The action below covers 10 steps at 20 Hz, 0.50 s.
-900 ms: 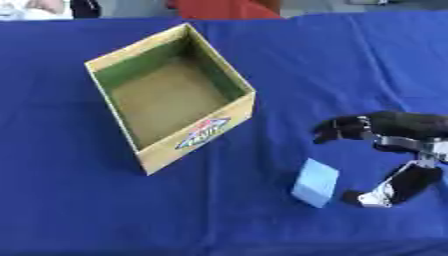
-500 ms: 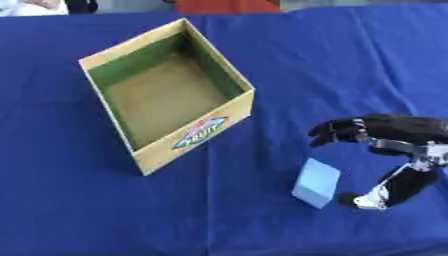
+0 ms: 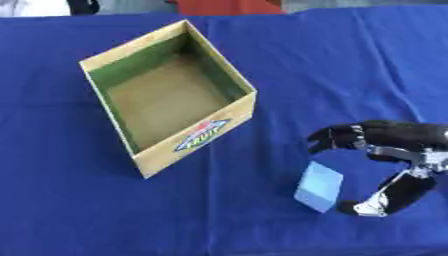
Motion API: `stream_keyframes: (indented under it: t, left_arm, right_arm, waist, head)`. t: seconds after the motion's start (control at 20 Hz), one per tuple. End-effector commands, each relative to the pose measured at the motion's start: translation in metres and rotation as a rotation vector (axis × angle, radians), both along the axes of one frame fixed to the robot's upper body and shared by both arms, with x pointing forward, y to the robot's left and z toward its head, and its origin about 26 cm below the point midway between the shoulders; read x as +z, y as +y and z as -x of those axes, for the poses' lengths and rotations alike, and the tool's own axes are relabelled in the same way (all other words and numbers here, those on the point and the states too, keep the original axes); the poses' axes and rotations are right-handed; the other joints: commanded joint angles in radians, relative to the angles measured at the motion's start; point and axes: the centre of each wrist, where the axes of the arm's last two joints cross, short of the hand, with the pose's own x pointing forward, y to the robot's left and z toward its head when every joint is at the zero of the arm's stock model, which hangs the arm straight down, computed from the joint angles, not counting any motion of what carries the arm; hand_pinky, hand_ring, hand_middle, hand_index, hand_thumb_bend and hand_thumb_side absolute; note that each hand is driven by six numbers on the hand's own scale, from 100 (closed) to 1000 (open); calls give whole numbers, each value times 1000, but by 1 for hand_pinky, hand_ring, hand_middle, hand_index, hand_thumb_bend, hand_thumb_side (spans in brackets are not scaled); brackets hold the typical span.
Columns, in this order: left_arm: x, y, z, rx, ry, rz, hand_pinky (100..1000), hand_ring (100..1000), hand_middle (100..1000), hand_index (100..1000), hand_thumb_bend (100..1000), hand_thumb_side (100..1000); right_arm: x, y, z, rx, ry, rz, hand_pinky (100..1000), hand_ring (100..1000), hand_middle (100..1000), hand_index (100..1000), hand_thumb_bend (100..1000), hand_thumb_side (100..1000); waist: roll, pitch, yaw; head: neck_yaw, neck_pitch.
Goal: Pick up objects on the table and place them in the box.
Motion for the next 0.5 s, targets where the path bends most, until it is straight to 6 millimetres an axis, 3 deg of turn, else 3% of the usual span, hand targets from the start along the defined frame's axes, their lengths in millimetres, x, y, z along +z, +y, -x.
stream_keyframes:
  t: [0.05, 0.5]
  left_arm:
    - [8, 0, 1, -10, -21, -15, 789, 812, 758, 875, 392, 1000]
    - [8, -2, 0, -24, -19, -12, 788, 812, 752, 872, 388, 1000]
  right_arm:
    - [6, 3, 1, 21, -19, 39, 900, 927, 940, 926, 445, 440]
    - [3, 11, 1, 52, -9, 86, 871, 903, 922, 917, 413, 397]
  waist:
    - [0, -11, 3]
    - [0, -9, 9]
  head:
    - [-4, -11]
    - [-11, -9]
